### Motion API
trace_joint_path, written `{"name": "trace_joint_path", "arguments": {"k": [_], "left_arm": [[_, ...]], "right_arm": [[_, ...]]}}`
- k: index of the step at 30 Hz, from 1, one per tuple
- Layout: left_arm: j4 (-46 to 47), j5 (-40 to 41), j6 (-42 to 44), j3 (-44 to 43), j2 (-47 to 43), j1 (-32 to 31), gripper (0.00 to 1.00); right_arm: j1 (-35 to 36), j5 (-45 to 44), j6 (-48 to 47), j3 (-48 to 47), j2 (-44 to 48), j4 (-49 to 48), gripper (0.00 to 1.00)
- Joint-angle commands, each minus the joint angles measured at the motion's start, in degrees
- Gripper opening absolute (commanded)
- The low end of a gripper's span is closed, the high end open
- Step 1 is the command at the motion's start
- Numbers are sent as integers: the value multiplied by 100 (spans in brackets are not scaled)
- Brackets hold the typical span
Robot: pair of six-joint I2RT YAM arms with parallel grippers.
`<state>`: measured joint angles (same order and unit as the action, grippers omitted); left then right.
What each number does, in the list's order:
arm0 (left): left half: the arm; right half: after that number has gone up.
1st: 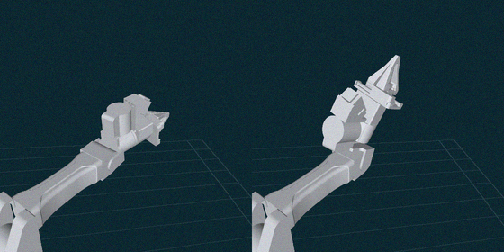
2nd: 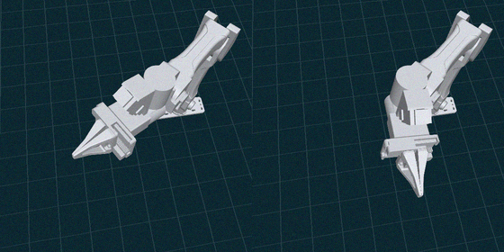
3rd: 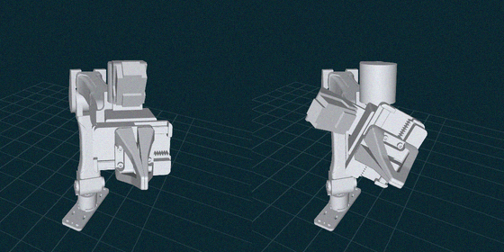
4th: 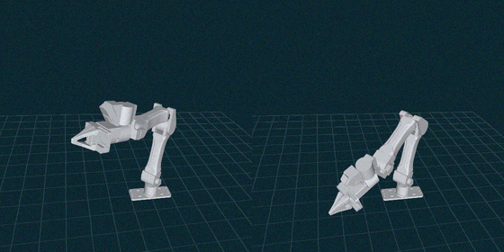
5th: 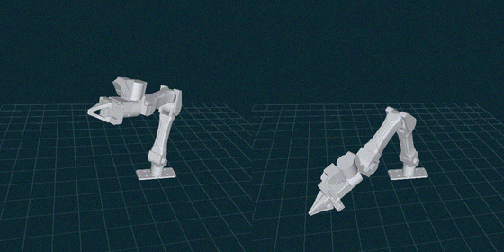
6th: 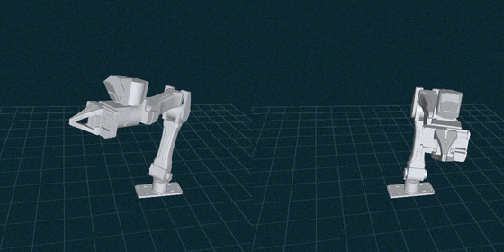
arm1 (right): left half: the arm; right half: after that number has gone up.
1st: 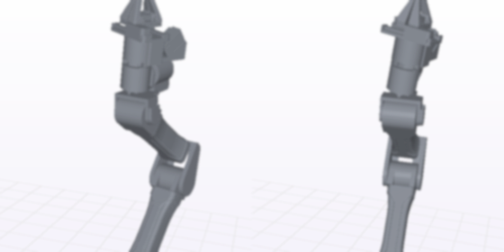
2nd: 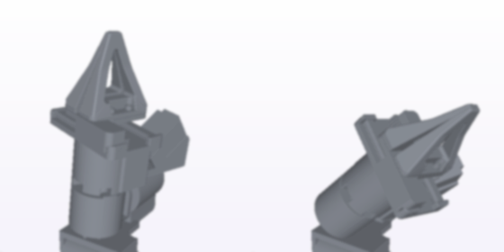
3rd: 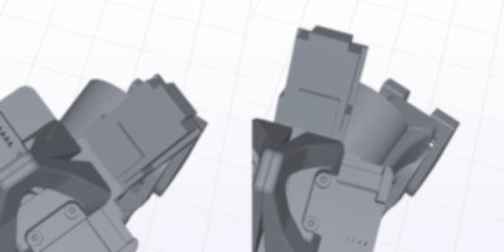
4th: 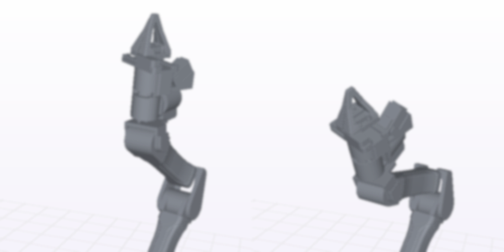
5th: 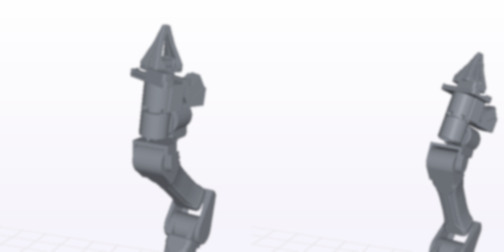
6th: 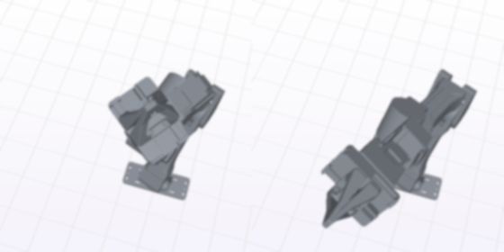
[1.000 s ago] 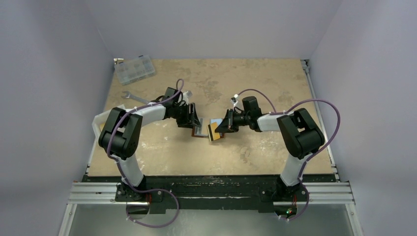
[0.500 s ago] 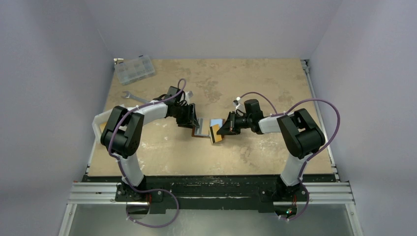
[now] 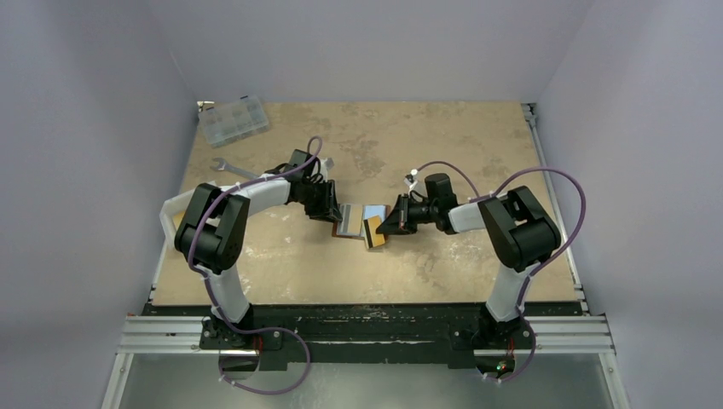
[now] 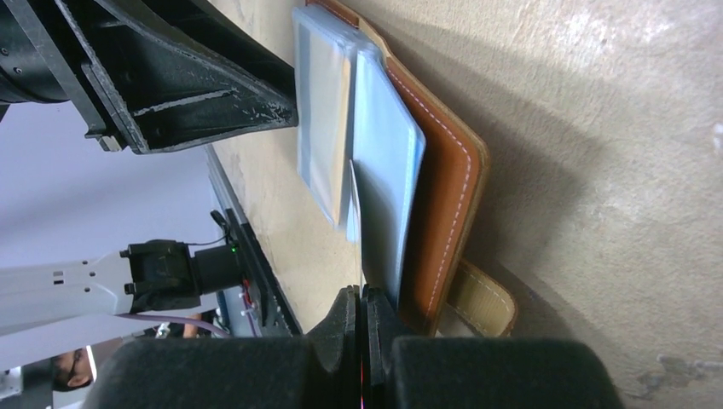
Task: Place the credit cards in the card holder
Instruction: Insert the credit card into the card holder.
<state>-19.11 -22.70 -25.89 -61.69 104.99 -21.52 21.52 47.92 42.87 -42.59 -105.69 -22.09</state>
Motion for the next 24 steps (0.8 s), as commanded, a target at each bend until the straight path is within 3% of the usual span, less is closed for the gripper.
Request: {"name": "trace_joint_path", "arguments": {"k": [1,7,24], "left_arm": [[-286,671,257,234,327,-2,29],[-295,661,275,270,327,-2,28],[-286,626,273,279,328,-2,27]], "right_arm": [[-15,47,49,114,318,-280,0],[-10,19,165,132,555,-326,0],[-6,-19,198,-33,-153,-376,0]]}}
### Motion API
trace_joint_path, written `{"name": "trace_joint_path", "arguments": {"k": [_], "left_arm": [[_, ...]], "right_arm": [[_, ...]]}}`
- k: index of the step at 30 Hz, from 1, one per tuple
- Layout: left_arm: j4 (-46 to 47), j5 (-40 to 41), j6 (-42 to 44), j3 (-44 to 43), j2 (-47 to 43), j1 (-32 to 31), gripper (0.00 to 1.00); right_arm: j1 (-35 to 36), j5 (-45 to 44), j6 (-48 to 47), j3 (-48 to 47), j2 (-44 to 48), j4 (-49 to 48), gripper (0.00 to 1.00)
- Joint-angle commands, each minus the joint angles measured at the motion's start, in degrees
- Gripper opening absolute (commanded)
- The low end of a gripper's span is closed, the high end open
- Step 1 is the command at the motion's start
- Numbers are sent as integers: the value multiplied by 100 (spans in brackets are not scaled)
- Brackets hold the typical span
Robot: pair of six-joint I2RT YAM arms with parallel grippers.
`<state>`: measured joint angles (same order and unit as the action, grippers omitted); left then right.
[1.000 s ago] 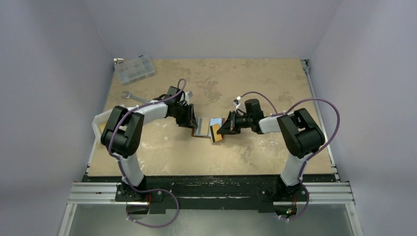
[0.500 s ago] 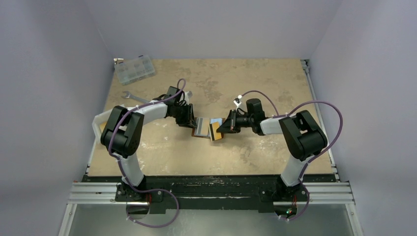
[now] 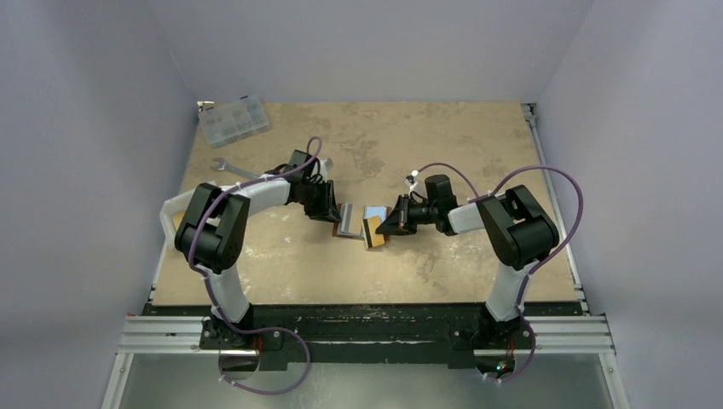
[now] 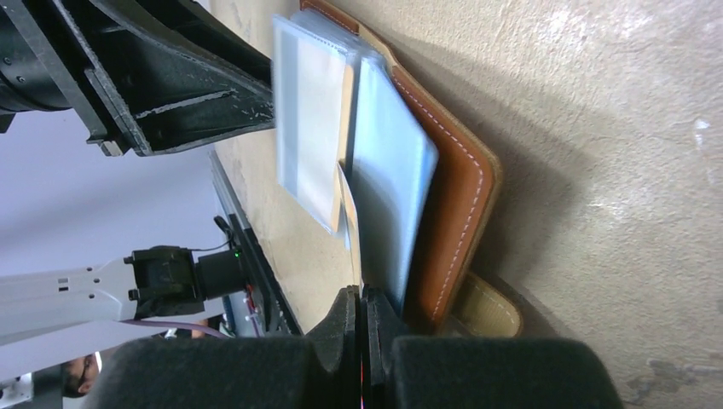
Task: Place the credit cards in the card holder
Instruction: Insert the credit card into the card holder.
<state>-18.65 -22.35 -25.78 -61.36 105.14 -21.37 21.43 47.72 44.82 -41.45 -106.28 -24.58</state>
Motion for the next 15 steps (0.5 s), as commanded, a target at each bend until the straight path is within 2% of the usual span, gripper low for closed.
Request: {"name": "trace_joint_path", "arguments": {"k": [1,11,15], "left_arm": [[-332,589,263,245,313,-17,27],[-357,558,299,248,320,-16,27],[-322,513,299,279,334,-17,27]], "right_arm": [[5,-12,32,-164,-121,-183,0],[-1,-23,434,-588,-508,-638,0],[-7,80,790,-573,-674,-1208,0]]}}
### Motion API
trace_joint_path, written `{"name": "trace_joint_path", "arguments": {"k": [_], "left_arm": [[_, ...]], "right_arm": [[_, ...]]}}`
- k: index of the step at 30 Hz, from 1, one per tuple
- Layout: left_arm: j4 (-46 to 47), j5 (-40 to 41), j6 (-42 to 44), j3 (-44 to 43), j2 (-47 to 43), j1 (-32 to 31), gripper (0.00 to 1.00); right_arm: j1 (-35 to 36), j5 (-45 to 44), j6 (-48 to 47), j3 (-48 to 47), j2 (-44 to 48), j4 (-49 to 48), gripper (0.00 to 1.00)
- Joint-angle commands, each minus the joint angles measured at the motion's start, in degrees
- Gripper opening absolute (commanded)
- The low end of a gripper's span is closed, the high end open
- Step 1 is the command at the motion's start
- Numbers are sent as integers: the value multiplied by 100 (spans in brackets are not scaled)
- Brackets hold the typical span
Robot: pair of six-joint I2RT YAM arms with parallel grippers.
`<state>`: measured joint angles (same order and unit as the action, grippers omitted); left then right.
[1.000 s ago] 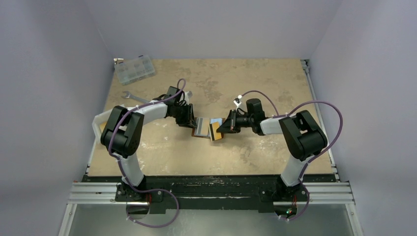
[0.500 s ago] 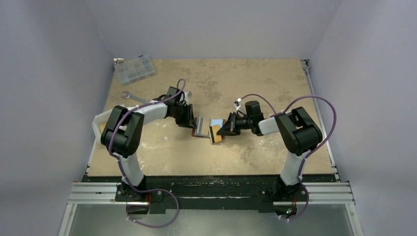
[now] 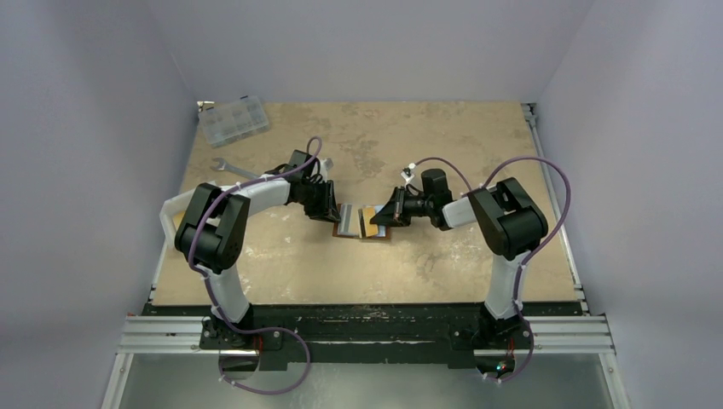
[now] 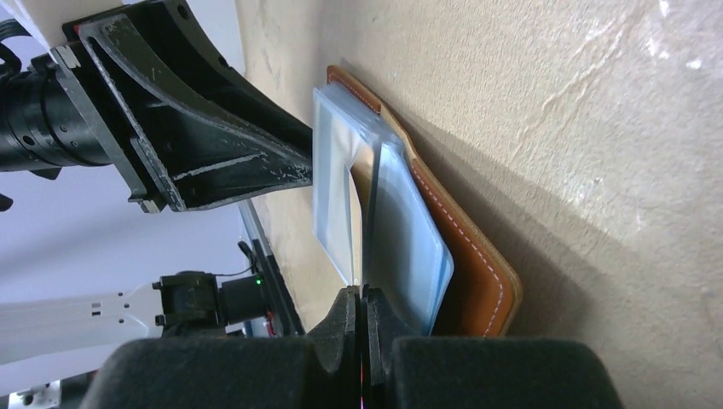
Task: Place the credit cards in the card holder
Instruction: Insert the credit card into the card holder.
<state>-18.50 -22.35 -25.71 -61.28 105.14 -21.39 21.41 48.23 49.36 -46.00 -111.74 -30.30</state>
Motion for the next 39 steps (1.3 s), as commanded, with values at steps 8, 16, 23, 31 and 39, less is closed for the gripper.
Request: {"name": "trace_joint_path", "arguments": {"k": [8,16,23,31,39], "left_arm": [[-356,513,338,330,317,-15,27],[-356,512,348,351,314,-15,26],[-331,425,325,336,340,-15,26],[-254,237,233,350,298,-15,26],[-58,14,98,451,288,-45,25]], "right_arm": [[-4,-179,349,-27,-147,-977,0],[-7,-351,321,59,-193,-1228,0],[-6,-528,273,132,-254,-1377,0],[49,-694,681,292,-397,-1857,0],[399,-1034,1244,445,-444,-2490,0]]}}
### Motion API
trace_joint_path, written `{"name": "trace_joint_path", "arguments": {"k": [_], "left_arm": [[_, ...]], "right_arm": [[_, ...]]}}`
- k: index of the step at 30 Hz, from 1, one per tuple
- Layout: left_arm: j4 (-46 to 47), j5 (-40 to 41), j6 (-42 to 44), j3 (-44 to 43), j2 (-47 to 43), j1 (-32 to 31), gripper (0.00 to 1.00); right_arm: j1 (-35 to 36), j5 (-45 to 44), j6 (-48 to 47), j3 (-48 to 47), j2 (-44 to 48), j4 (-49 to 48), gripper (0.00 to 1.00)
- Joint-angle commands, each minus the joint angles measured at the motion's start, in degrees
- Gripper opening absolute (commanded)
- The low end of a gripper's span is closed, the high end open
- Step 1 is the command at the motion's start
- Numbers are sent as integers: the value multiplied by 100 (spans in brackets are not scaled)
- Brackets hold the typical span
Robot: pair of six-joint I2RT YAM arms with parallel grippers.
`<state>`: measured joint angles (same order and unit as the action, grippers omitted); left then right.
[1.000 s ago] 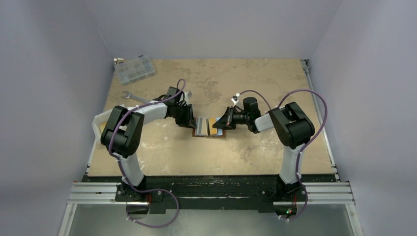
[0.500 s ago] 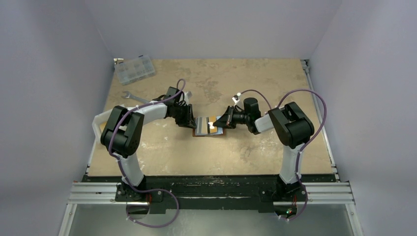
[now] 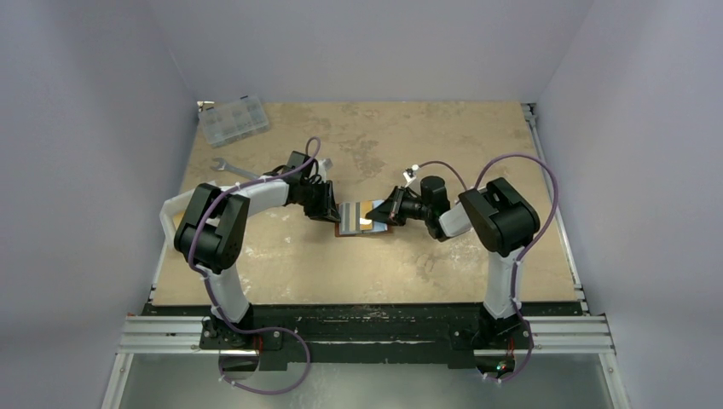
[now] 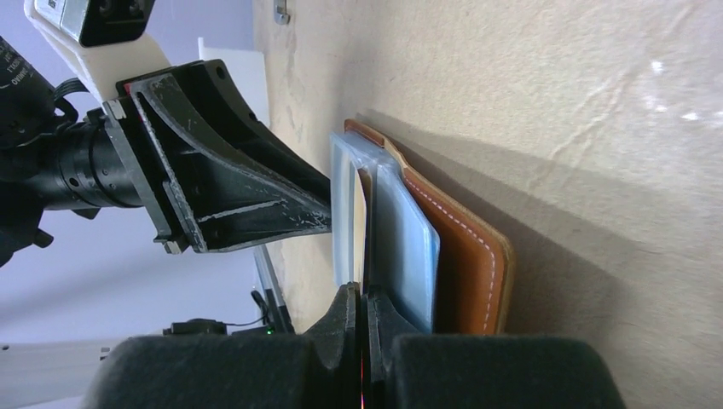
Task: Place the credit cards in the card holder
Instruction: Insert the credit card into the card holder.
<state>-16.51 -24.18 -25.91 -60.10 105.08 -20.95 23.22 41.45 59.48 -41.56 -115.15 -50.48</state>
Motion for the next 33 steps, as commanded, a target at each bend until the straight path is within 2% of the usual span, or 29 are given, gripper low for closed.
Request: {"name": "trace_joint_path", "arguments": {"k": [1,8,11,15,20,23,25,27,33], "left_arm": [[-249,194,113,342,282,-93,25],[-212,202,100,393,215,-111,24],[-199,207,104,399,181,-111,25],[-145,155,67,425,166,-115,24],[-142,168,77,450,166,-120,24],[-159,193,77,460,147,-120,24],[-180,195,90,464,129,-120,24],[-208,211,122,457,142,-120,24],[-212,213,126,463,143,-120,24]], "right_arm": [[252,-438,254,19,-95,-493,0],[389,-335,265,-284,-260,-561,0],[408,-220,27,-399,-340,-266,0],[462,-186,120,-404,-478,-496,1],[638,-63,106,-611,-556,-445,11],[527,-159,-366,-541,-186,263,21],[499,-516,-1086,-629,151,1411,31],[499,-884,-1796,-849,363,2479,37],[546,-1676,-2510,-1055,750,3694,49]]}}
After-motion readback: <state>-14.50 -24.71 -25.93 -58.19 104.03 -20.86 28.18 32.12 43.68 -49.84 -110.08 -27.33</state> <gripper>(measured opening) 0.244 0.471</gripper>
